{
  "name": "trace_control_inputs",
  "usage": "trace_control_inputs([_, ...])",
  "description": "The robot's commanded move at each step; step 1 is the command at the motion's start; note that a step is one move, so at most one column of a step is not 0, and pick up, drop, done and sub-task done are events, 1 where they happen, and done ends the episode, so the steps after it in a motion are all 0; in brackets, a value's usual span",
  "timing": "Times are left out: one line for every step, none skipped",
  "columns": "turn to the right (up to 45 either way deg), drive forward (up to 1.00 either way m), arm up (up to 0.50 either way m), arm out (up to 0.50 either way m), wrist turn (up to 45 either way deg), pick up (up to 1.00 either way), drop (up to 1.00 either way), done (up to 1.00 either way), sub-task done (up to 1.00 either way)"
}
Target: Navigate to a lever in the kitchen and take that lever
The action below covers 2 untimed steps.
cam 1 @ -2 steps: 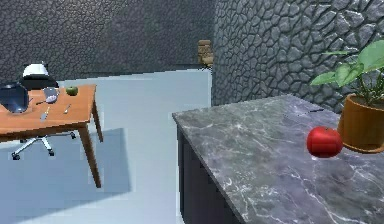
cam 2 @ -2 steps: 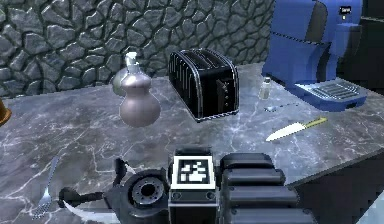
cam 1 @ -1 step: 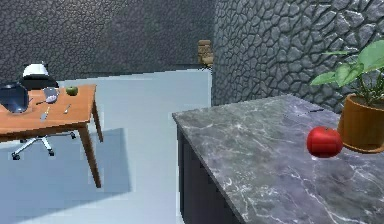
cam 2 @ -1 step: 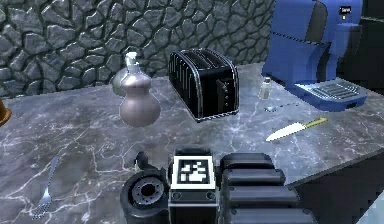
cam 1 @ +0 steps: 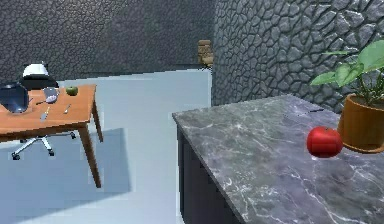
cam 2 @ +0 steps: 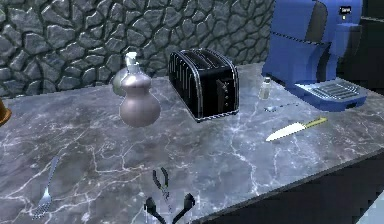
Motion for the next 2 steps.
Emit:
trace_control_inputs([0.0, 0.0, 0.0, 0.0, 0.0, 1.0, 0.0, 0.0, 0.0])
trace_control_inputs([0.0, 0.0, 0.1, 0.0, 0.0, 0.0, 0.0, 0.0, 0.0])
